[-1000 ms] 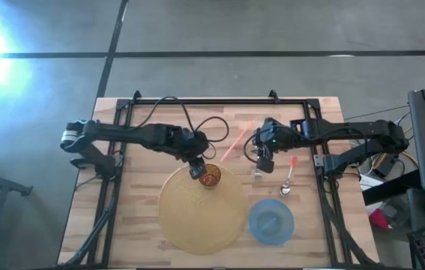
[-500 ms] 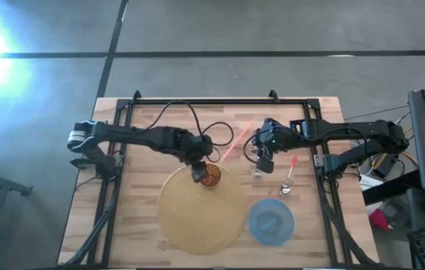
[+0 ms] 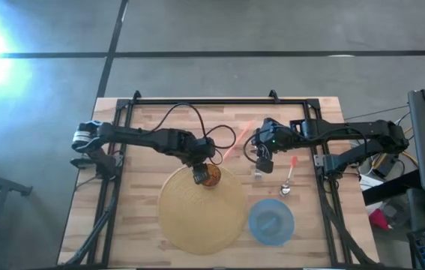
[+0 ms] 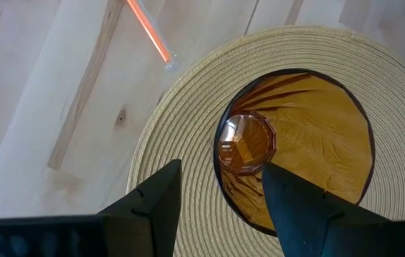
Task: Pick & Place Utensil
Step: Put the brown cup to the top left of the brown mat
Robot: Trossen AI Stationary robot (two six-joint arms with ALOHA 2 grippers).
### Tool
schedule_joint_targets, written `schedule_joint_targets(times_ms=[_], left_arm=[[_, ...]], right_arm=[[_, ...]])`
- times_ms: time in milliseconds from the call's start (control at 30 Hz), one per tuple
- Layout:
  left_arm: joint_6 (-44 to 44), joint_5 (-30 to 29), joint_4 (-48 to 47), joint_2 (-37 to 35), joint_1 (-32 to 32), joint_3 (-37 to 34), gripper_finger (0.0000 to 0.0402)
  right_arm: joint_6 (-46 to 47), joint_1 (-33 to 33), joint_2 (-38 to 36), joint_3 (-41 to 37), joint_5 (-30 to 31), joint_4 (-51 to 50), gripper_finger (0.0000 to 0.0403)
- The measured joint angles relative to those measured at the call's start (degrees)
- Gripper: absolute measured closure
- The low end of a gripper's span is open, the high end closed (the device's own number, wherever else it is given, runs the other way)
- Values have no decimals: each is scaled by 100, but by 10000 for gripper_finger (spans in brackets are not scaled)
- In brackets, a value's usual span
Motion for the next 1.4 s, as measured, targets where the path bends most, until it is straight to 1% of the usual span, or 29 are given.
schedule_joint_targets(times_ms=[133,467,633,700,800,1033,1067,1200,1400], left_arm=[[0,1,33,6,-19,-36,216],[-4,7,357,20,-40,-472,216],[-6,9,428,20,-41,-568,219],[-6,9,434,20,-42,-568,230],[-4,52,433,20,-42,-568,264],[238,144,435,20,-42,-567,378],[264,156,432,20,-42,-568,389],[415,206,443,12,-42,-566,391],[547,299,256,-187,-42,-566,396]], right_arm=[[0,0,0,0,0,0,289],[2,0,4,0,0,0,301],[24,0,4,0,0,0,306],[23,0,4,0,0,0,308],[7,0,4,0,0,2,310],[1,0,4,0,0,24,301],[1,0,4,0,0,24,300],[0,0,4,0,0,26,298],[0,-2,4,-16,2,34,309]])
